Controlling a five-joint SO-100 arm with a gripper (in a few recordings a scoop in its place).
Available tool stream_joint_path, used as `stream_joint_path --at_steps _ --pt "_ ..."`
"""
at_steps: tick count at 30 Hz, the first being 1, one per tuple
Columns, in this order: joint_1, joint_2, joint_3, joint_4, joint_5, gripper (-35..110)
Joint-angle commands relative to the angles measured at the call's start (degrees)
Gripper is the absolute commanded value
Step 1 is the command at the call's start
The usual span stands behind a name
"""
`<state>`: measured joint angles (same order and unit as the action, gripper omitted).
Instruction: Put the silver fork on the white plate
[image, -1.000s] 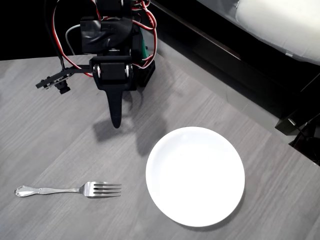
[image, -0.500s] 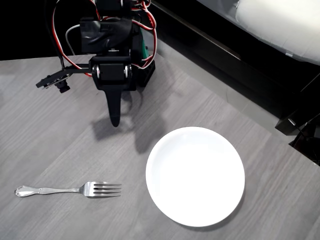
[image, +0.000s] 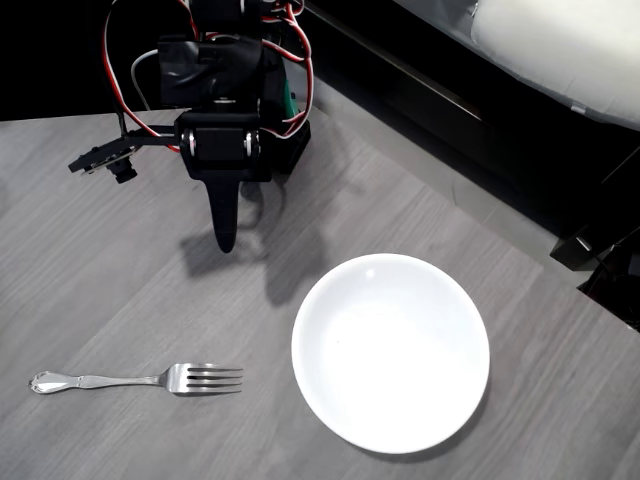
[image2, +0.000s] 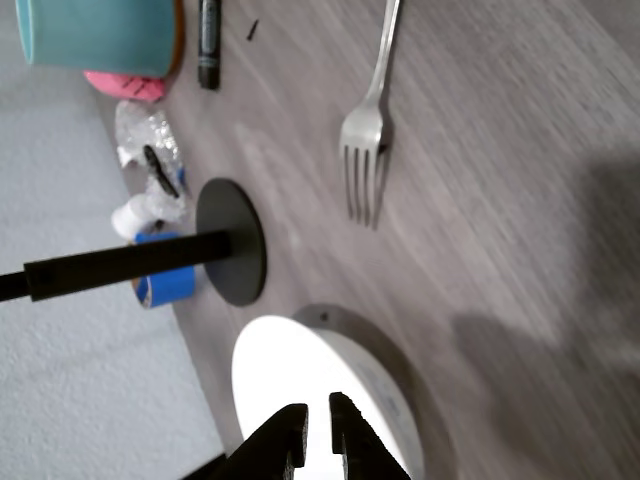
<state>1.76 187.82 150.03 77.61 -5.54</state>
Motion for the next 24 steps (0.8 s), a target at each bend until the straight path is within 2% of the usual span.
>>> stream_joint_path --at_steps 1,4,8,11,15,20,24 --pt "1.1 0.9 -1.3 -1.8 -0.1 0" --pt "3.2 -13.5 -8.5 -5.1 -1.6 0" --pt "8.9 -47.6 -32.5 -2.2 -4.1 0" --pt "12.0 -62.7 -44.6 -1.1 -5.6 3" --pt "13.7 -74.4 -51.9 1.0 -7.4 6" --pt "14.4 -82.2 -52.3 1.6 -10.2 15" --pt "14.9 -86.6 -52.3 1.8 -11.1 16"
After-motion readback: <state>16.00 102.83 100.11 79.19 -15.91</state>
